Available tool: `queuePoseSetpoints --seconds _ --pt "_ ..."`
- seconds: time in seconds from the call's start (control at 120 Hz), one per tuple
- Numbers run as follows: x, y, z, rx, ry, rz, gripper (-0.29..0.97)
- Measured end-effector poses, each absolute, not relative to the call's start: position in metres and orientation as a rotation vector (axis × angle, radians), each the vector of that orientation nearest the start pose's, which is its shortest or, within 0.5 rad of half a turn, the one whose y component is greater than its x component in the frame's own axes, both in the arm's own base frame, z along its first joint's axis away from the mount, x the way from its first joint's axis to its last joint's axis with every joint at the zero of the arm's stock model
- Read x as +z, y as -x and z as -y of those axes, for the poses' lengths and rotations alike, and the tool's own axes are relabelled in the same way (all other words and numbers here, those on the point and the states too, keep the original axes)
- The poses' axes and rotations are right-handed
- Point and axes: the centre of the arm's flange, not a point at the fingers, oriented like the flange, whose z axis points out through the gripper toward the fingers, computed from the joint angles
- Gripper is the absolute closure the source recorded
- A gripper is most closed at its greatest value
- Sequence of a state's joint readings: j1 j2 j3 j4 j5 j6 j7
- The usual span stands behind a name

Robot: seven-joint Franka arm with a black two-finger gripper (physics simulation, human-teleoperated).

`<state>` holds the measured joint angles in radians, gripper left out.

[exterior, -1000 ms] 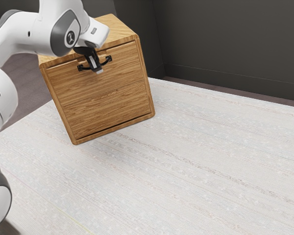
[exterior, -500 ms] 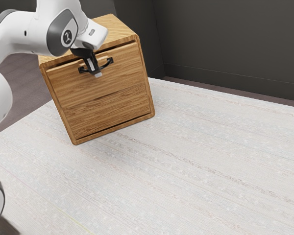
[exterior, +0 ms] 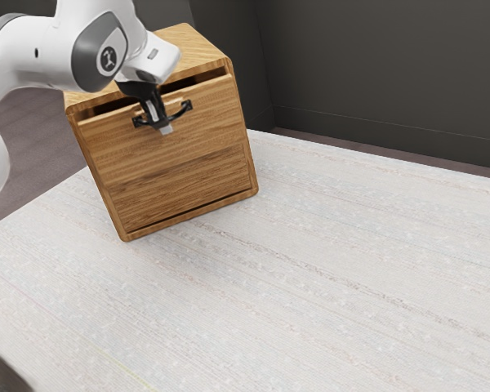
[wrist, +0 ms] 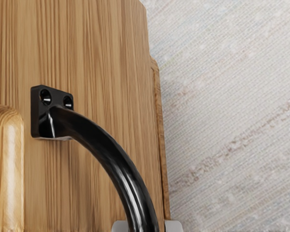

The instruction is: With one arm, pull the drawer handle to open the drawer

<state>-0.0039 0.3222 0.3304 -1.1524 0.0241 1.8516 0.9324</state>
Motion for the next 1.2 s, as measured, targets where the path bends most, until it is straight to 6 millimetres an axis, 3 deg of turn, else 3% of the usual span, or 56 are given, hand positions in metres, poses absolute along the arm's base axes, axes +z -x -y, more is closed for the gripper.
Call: queuePoseSetpoints --seconds 0.567,1.2 --pt "0.679 -0.634 -0.149 -0.371 2.657 -0.943 0.77" --pt "0.684 -0.616 -0.118 -0.385 2.665 -1.012 0.72"
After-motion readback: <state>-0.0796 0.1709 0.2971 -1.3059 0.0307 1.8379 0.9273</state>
